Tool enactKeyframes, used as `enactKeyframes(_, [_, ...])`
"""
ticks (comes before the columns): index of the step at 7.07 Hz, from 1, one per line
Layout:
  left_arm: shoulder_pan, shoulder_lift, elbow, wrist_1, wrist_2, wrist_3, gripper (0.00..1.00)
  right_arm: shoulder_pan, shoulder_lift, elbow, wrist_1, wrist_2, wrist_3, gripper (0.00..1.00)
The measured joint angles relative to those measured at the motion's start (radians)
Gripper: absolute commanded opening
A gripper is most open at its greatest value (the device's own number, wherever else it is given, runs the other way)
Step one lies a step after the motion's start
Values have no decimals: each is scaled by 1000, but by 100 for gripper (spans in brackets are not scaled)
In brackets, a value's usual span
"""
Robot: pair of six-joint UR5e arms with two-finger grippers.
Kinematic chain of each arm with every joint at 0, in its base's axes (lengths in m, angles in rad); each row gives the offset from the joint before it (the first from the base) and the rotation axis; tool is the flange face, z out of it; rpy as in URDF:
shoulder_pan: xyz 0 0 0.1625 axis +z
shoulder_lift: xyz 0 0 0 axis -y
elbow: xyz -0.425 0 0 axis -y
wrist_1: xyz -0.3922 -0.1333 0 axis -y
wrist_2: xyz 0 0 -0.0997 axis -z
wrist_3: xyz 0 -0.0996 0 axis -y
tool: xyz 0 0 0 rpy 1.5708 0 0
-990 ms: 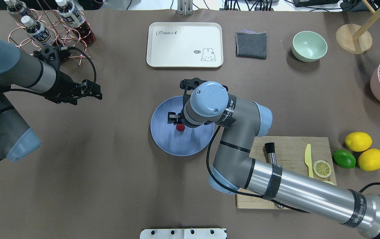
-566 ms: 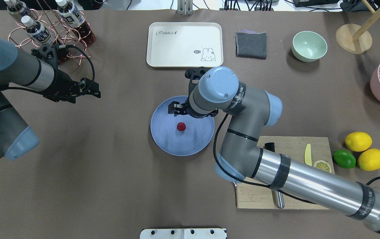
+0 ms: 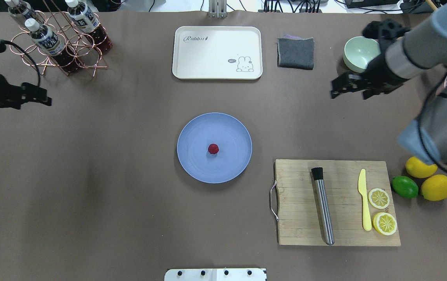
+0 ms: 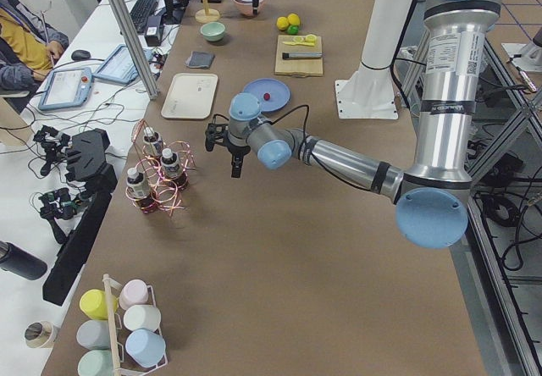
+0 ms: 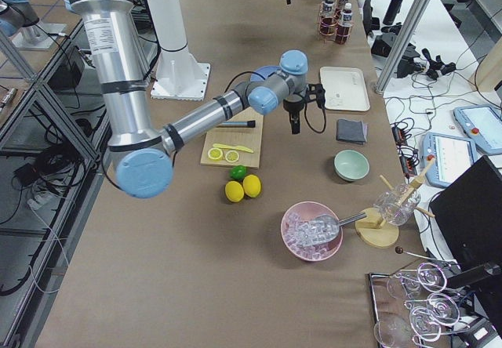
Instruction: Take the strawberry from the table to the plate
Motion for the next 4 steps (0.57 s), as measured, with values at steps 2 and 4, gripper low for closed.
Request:
enactKeyframes(2, [-171, 112, 6, 3, -89, 238, 98, 230, -65, -201, -17, 66, -414, 100])
enactKeyframes(4, [-251, 173, 21, 3, -100, 375, 98, 387, -25, -413, -24, 81, -672, 100])
